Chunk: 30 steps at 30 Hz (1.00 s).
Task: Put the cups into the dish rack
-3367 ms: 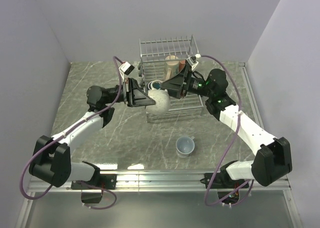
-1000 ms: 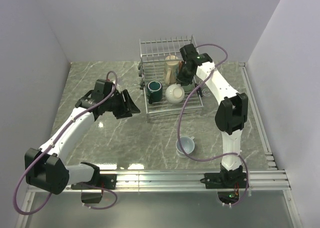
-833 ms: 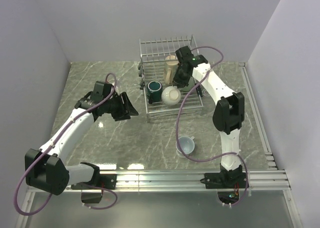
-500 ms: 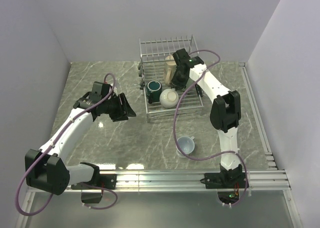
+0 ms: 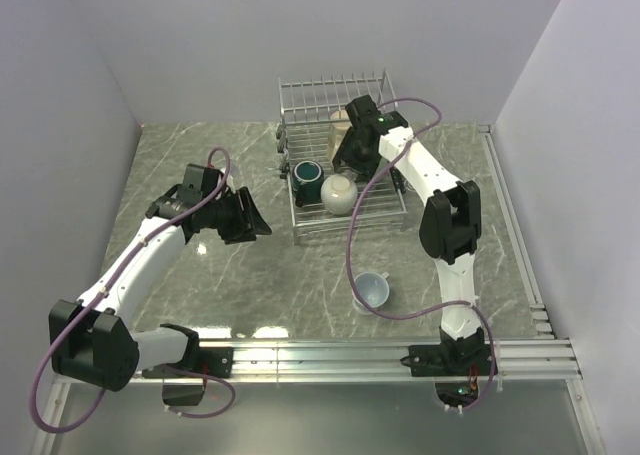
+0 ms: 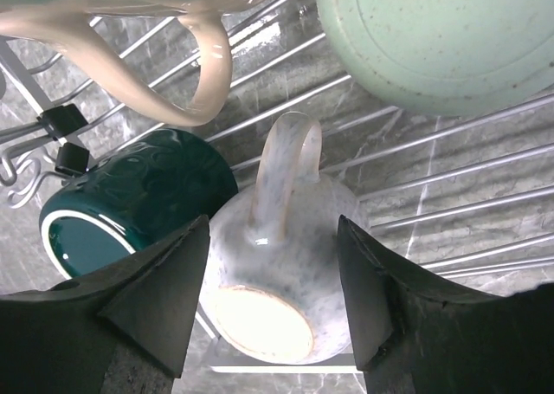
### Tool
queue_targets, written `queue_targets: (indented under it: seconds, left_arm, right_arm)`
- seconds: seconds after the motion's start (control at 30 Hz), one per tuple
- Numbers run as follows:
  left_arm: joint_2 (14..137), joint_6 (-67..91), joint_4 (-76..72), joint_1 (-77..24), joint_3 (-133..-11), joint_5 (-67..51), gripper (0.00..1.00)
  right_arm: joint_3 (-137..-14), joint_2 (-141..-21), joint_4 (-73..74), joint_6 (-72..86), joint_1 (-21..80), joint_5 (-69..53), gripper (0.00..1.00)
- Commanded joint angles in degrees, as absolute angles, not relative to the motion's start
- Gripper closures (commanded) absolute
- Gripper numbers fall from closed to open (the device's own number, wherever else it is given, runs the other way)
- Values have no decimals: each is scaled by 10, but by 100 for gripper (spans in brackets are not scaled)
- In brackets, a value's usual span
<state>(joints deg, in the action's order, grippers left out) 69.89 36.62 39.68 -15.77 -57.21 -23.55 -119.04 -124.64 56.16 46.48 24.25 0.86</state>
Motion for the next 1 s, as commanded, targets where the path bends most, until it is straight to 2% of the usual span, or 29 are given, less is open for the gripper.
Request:
queue_targets:
  seconds: [0.0,0.57,0.8,0.97]
  left_arm:
    - [683,359,385,-156,-564,-245,45]
    - [702,381,364,-156,-564,-247,47]
    - [715,391,346,-156,-560,-250,48]
    - [729,399,332,-162,-560,-257,48]
  right_arm:
    - [-1188,-1201,553,465,250,13,32]
    - [-1097,-980,609,361,279,73,30]
    - [-781,-784,572,251,276,37,31]
    - [-657,-672,578,252,277,-37,32]
